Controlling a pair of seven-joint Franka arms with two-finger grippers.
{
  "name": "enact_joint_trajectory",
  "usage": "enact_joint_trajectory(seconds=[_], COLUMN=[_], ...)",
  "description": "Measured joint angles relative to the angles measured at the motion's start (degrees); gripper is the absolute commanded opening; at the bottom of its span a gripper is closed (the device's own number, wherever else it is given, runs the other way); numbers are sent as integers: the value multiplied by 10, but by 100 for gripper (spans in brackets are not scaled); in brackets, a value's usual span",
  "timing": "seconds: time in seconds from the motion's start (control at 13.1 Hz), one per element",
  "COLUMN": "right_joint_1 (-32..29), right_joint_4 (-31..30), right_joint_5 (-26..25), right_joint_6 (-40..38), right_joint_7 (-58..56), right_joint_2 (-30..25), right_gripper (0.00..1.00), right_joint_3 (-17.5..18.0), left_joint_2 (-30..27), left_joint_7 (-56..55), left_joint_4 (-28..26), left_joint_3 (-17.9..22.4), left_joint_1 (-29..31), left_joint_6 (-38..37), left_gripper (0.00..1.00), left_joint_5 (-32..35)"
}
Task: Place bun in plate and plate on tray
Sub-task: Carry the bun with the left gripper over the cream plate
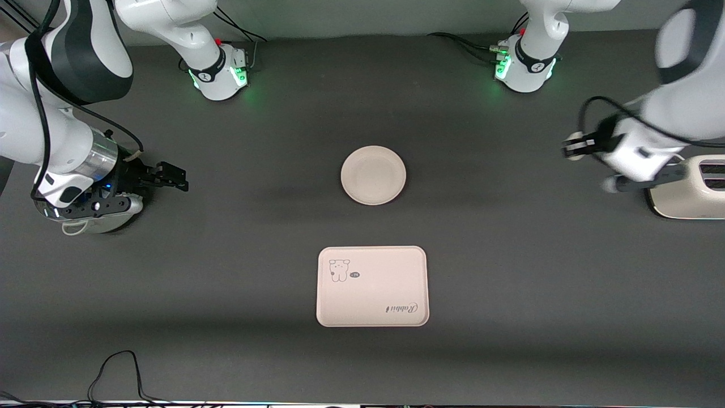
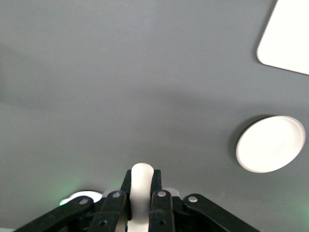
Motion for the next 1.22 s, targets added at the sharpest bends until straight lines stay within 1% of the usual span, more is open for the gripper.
enact_joint_trajectory(seconds=[0.15,0.31,0.46,0.61,0.77,1.07,1.22], right_joint_1=[0,2,17,38,51,70,79], right_joint_4=[0,0,-1,-2,-4,-6,-7], right_joint_5=[0,1,3,18,22,28,49], right_joint_6=[0,0,0,6,19,71,88], right_joint_7=[0,0,0,0,0,0,0], right_joint_2=[0,2,6,15,25,59,81], right_gripper=[100,100,100,100,100,100,100], right_joint_3=[0,0,0,1,1,1,1], left_joint_2=[24,61,104,143,176,240,276], left_joint_7=[-106,-205,-293,-346,-369,-379,-383], left_joint_4=[-2,-3,-1,3,5,5,5], left_joint_3=[-3,-9,-36,-75,-101,-109,-109], left_joint_1=[-79,-155,-201,-212,-217,-236,-243], left_joint_6=[46,108,168,214,255,323,356], left_gripper=[17,18,19,19,19,19,21], left_joint_5=[-2,-5,-6,-6,-5,1,7])
